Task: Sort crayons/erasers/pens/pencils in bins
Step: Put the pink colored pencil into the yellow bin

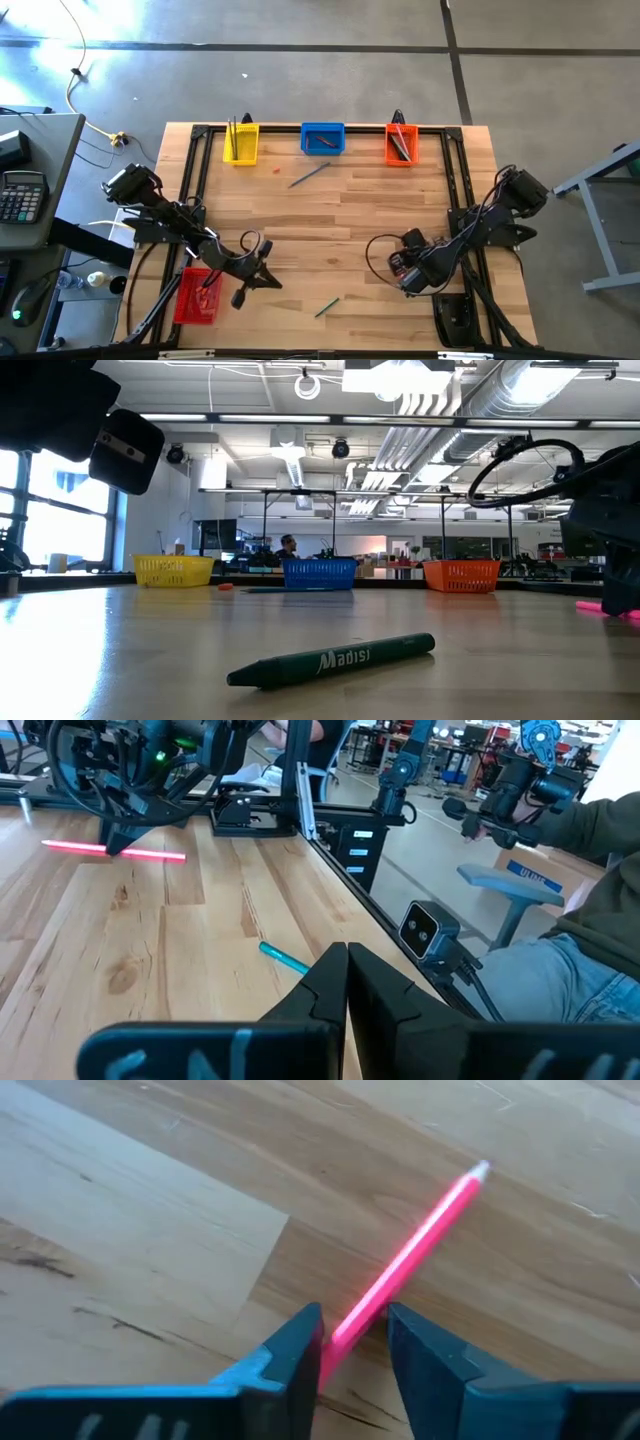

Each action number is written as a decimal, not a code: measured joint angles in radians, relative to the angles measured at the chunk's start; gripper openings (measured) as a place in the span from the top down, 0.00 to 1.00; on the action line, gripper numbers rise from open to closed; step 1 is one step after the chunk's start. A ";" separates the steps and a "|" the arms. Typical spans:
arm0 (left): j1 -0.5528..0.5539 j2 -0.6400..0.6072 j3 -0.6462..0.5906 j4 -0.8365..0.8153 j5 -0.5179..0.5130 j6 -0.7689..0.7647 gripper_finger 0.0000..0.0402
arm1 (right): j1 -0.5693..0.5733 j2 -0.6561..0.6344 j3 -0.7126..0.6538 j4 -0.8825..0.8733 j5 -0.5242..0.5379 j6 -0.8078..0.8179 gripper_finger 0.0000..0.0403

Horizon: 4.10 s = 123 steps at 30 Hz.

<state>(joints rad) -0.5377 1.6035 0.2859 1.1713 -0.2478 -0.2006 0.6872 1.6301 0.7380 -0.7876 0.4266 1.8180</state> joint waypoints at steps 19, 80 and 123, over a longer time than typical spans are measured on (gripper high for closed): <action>0.000 0.000 0.000 0.000 -0.003 -0.031 1.00 | -0.036 0.001 -0.001 0.103 0.047 -0.202 0.97; 0.186 0.003 0.445 -0.033 -0.084 0.126 0.58 | -0.111 -0.062 0.000 1.776 0.133 -1.845 0.97; 0.230 0.127 0.612 -0.083 0.057 0.366 0.99 | -0.111 -0.064 0.001 1.756 0.099 -1.879 0.83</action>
<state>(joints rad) -0.3080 1.7308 0.8982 1.0879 -0.1909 0.1651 0.5758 1.5665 0.7387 0.9681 0.5256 -0.0605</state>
